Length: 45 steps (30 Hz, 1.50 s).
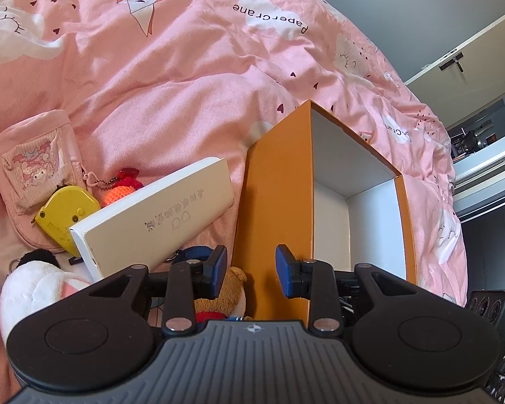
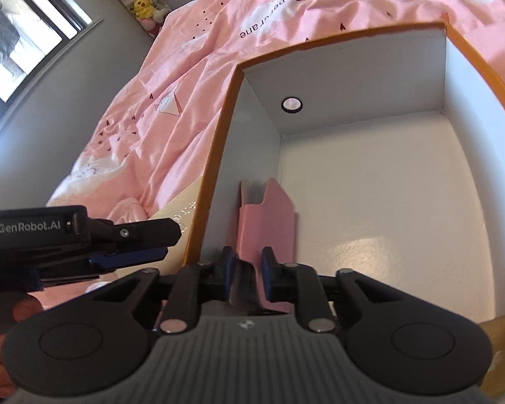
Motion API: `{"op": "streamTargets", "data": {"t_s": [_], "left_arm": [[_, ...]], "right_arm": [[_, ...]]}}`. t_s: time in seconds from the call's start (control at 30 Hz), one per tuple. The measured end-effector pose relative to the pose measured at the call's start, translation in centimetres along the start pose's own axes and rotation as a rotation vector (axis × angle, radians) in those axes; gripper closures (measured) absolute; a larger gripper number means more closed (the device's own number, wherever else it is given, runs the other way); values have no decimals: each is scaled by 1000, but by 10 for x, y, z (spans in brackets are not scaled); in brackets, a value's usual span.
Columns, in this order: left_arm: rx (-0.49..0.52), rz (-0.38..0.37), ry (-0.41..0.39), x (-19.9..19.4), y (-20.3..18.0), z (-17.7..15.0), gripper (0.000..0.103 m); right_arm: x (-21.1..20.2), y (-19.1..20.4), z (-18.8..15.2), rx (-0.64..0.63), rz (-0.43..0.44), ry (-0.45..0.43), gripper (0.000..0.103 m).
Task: Organize objects
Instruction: 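Lower the pink notebook into the shoebox and open the right tool, then move both tools out of the shoebox toward the pouch and plush toys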
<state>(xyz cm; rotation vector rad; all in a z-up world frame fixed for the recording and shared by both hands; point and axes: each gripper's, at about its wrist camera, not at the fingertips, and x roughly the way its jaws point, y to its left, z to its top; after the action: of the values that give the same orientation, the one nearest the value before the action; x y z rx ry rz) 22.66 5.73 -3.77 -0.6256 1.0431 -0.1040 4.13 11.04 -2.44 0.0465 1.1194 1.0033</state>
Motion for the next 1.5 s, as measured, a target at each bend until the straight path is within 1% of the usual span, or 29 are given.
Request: {"op": "streamTargets", "data": {"t_s": [0.1, 0.2, 0.33, 0.43, 0.5, 0.6, 0.77, 0.87, 0.93, 1.07, 1.13, 1.17, 1.2, 1.27, 1.43, 1.5], "left_arm": [[2, 3, 0, -1, 1, -1, 66], [8, 9, 3, -1, 1, -3, 66], [5, 8, 9, -1, 0, -4, 66], [17, 7, -2, -6, -1, -5, 66], [21, 9, -9, -10, -1, -5, 66], [19, 9, -13, -14, 1, -4, 66], [29, 14, -20, -24, 1, -2, 66], [57, 20, -21, -36, 0, 2, 66], [98, 37, -27, -47, -2, 6, 66], [191, 98, -51, -72, -2, 13, 66], [228, 124, -58, -86, 2, 16, 66], [242, 134, -61, -93, 5, 17, 66], [255, 144, -60, -99, 8, 18, 66], [279, 163, -59, -112, 16, 20, 66], [304, 212, -53, -137, 39, 19, 66], [311, 224, -48, -141, 49, 20, 66]], "right_arm": [[-3, -4, -2, 50, 26, -7, 95], [-1, -5, -3, 53, 30, -10, 97], [4, 0, -4, 39, 14, -17, 97], [1, 0, -4, 27, 1, -28, 97], [0, 1, -5, 26, -7, -36, 95], [-4, 1, -5, 18, -24, -60, 92], [-10, 3, -4, 8, -50, -87, 92], [-20, 9, -6, -10, -56, -113, 92], [-30, 17, -6, -30, -56, -140, 91], [-47, 39, -5, -92, -60, -194, 91], [-54, 53, -6, -125, -48, -212, 91], [-56, 60, -7, -141, -39, -217, 89], [-58, 67, -9, -156, -30, -218, 86], [-58, 79, -12, -183, -15, -215, 82], [-43, 109, -21, -251, 6, -159, 82], [-33, 120, -24, -275, -4, -129, 82]]}}
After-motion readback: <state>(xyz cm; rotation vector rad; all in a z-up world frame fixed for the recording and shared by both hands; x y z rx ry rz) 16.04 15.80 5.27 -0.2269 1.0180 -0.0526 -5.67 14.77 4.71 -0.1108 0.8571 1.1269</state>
